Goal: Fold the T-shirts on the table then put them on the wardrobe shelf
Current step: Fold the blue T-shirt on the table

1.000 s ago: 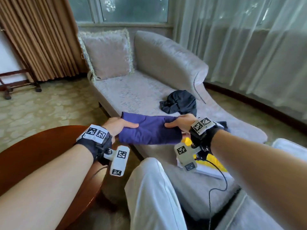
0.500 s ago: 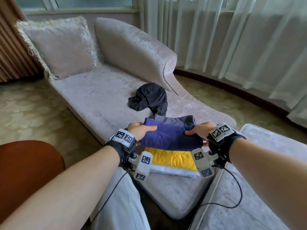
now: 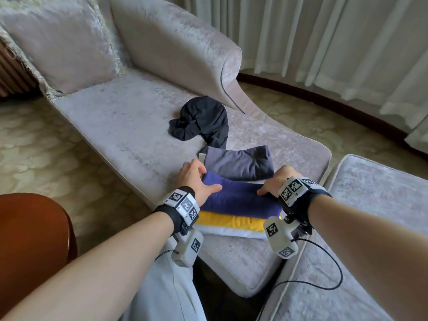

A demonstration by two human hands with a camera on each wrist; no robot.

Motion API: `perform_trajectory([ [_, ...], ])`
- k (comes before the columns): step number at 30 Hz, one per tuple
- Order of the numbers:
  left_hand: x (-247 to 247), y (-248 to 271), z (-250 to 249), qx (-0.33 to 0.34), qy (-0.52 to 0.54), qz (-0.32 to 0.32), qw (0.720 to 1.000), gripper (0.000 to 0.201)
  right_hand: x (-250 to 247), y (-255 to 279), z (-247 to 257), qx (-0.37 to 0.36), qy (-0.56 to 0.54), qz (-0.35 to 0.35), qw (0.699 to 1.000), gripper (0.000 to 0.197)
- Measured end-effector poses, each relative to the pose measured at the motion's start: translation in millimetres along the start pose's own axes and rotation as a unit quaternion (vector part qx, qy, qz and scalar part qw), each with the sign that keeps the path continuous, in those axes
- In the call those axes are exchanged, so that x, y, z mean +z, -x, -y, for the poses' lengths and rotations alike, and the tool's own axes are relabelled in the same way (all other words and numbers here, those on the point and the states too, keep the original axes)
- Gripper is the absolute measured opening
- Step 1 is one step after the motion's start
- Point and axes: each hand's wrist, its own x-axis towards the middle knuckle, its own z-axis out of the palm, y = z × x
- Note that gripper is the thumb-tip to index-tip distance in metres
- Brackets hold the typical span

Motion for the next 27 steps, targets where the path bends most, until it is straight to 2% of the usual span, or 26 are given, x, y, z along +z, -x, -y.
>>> perform_trajectory([
  [2, 1.4, 1.5, 3.4, 0.026, -0.011, 0.018, 0.999, 0.046, -0.1, 5.3, 5.8, -0.011, 0.048, 0.003, 0.999, 0.06],
  [4, 3.9, 2.4, 6.0, 0.015, -0.01, 0.034, 0.999, 0.043, 1.1, 11.1, 10.1, -0.013, 0.078, 0.009, 0.997, 0.065],
  [6, -1.5, -0.2, 3.6, -0.021, 0.03, 0.051, 0.998, 0.039, -3.2, 17.7, 16.0, -0.026, 0.084, 0.001, 0.996, 0.062],
  [8, -16.8, -8.9, -1.0, -0.088, 0.12, 0.057, 0.987, 0.035, -9.8, 23.1, 26.5, -0.053, 0.077, -0.006, 0.996, 0.049],
  [10, -36.9, -24.3, -1.1, -0.155, 0.208, 0.037, 0.965, 0.035, -15.5, 20.3, 41.5, -0.063, 0.01, -0.005, 0.998, 0.046],
  [12, -57.2, -41.0, 4.8, -0.224, 0.292, 0.018, 0.93, 0.035, -15.4, 15.6, 62.4, -0.074, -0.078, 0.01, 0.994, 0.051],
  [15, -84.7, -61.3, 19.5, -0.289, 0.38, 0.039, 0.878, 0.032, -12.0, 5.2, 98.6, -0.091, -0.144, 0.056, 0.984, 0.058],
  [17, -102.0, -73.6, 27.8, -0.303, 0.39, 0.057, 0.868, 0.03, -11.4, 7.2, 123.7, -0.106, -0.172, 0.075, 0.976, 0.055],
  [20, -117.0, -99.5, 38.8, -0.32, 0.396, 0.075, 0.857, 0.028, -8.2, 2.9, 161.1, -0.117, -0.159, 0.1, 0.975, 0.05],
  [23, -118.0, -131.5, 41.1, -0.323, 0.403, 0.088, 0.852, 0.028, -3.0, -7.5, 193.8, -0.101, -0.142, 0.076, 0.982, 0.029],
  [24, -115.3, -141.3, 40.1, -0.322, 0.405, 0.092, 0.851, 0.028, -0.7, -14.4, 201.7, -0.107, -0.137, 0.079, 0.982, 0.029],
  [27, -97.7, -173.3, 38.4, -0.313, 0.415, 0.119, 0.846, 0.028, 6.7, -46.0, 220.0, -0.144, -0.117, 0.129, 0.974, 0.047],
])
